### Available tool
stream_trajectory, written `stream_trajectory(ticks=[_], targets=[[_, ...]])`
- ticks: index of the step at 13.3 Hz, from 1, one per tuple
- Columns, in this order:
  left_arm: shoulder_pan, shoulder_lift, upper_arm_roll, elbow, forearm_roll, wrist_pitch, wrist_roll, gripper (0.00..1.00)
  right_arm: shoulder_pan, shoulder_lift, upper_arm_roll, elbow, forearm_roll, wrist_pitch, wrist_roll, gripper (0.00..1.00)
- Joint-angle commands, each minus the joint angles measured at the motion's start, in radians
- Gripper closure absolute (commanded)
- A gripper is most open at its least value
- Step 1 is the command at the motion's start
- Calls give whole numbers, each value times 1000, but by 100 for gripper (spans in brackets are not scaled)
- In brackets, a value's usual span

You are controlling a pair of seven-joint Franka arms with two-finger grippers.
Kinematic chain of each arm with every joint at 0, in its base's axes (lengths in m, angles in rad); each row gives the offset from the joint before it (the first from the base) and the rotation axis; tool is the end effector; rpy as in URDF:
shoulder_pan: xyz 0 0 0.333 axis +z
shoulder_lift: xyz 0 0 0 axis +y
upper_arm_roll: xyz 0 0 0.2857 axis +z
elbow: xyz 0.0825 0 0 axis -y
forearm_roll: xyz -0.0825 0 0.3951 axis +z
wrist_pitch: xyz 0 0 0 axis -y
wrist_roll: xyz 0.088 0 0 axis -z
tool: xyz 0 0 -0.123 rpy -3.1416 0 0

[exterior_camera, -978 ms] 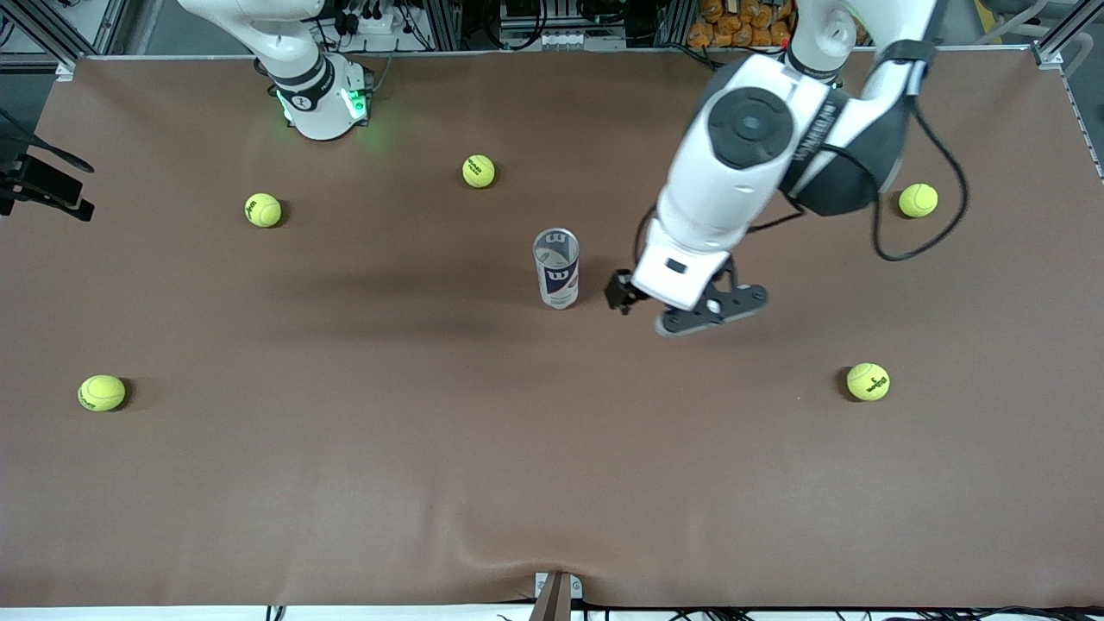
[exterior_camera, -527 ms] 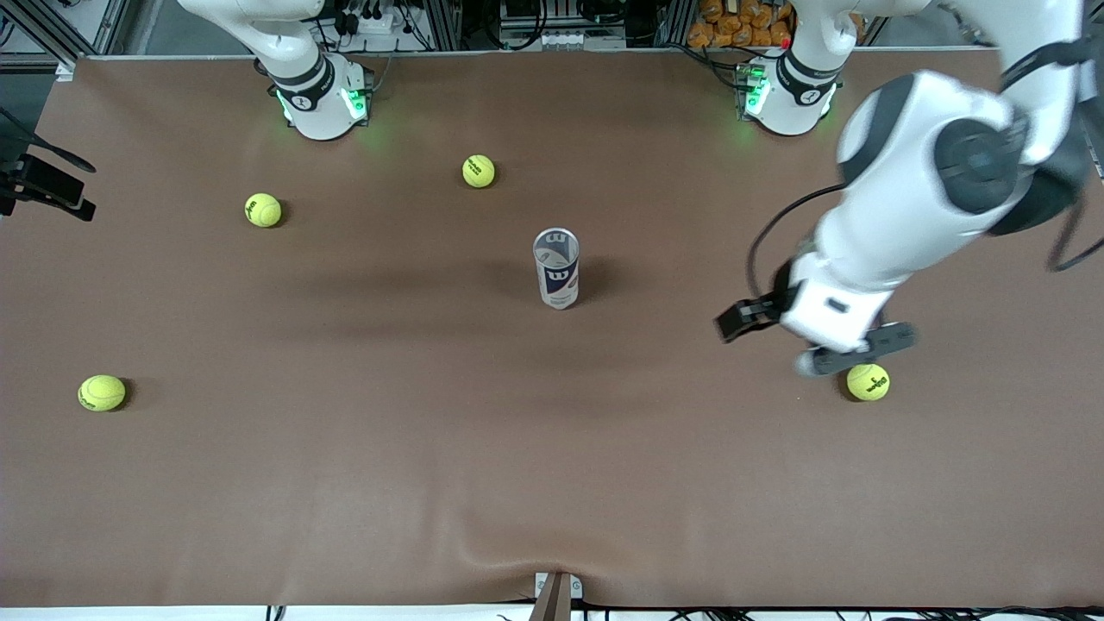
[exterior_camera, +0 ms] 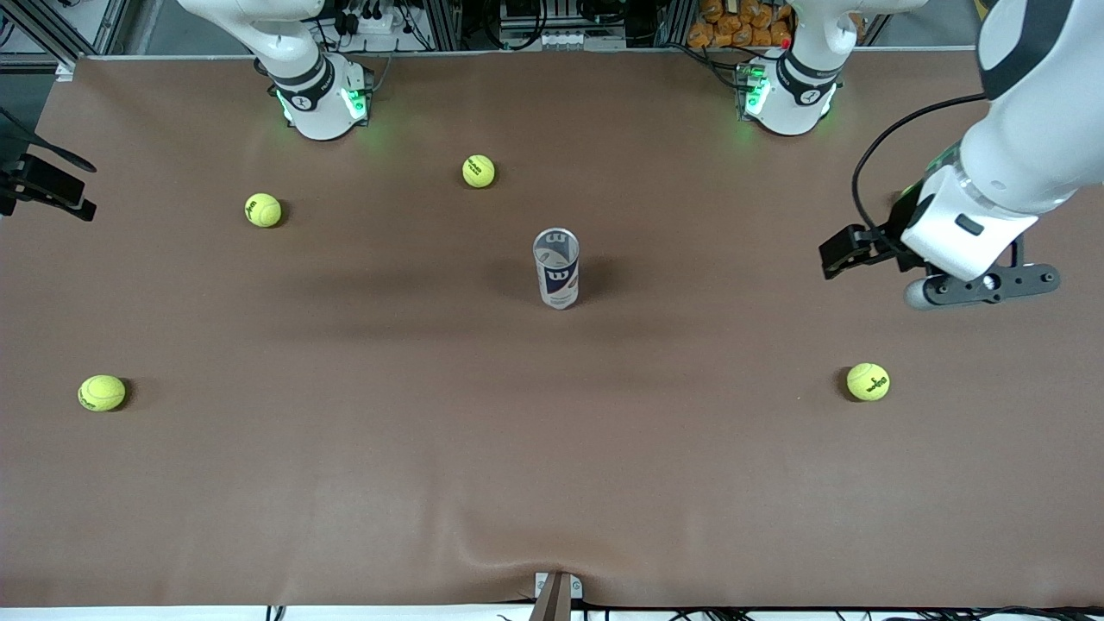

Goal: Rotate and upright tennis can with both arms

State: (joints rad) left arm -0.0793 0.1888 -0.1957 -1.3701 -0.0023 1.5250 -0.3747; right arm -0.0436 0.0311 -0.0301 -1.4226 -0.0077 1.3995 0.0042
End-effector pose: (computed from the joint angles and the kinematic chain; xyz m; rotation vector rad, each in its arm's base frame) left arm 0.5915 -0.1564 0.5614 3.1097 0.1595 -0.0640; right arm 0.5537 -0.0417 0.6165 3.1313 -0.1238 -0.0853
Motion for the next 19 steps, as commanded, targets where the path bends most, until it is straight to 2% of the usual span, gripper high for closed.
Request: stream_trajectory(ticks=[1, 3, 6, 7, 9, 11, 15, 19], targets=[[-2, -170, 2, -202, 18, 38, 19, 0, -4, -2, 6, 11, -6, -10, -4, 0], [9, -245, 8, -283, 16, 63, 25, 0, -4, -2, 6, 11, -6, -10, -4, 0], [16, -282, 9, -322, 15, 63, 50, 0, -4, -2, 6, 11, -6, -10, -4, 0], [16, -269, 10, -313, 13, 72, 51, 0, -4, -2, 6, 11, -6, -10, -4, 0], [16, -240, 79, -301, 1, 109, 136, 0, -4, -2, 6, 11, -6, -10, -4, 0], [16, -215, 102, -267, 4, 113, 223, 0, -4, -2, 6, 11, -6, -10, -4, 0], [18, -219, 140, -256, 15, 113, 314, 0, -4, -2, 6, 11, -8, -10, -4, 0], [16, -216, 208, -256, 15, 113, 347, 0, -4, -2, 6, 11, -8, -8, -3, 0]])
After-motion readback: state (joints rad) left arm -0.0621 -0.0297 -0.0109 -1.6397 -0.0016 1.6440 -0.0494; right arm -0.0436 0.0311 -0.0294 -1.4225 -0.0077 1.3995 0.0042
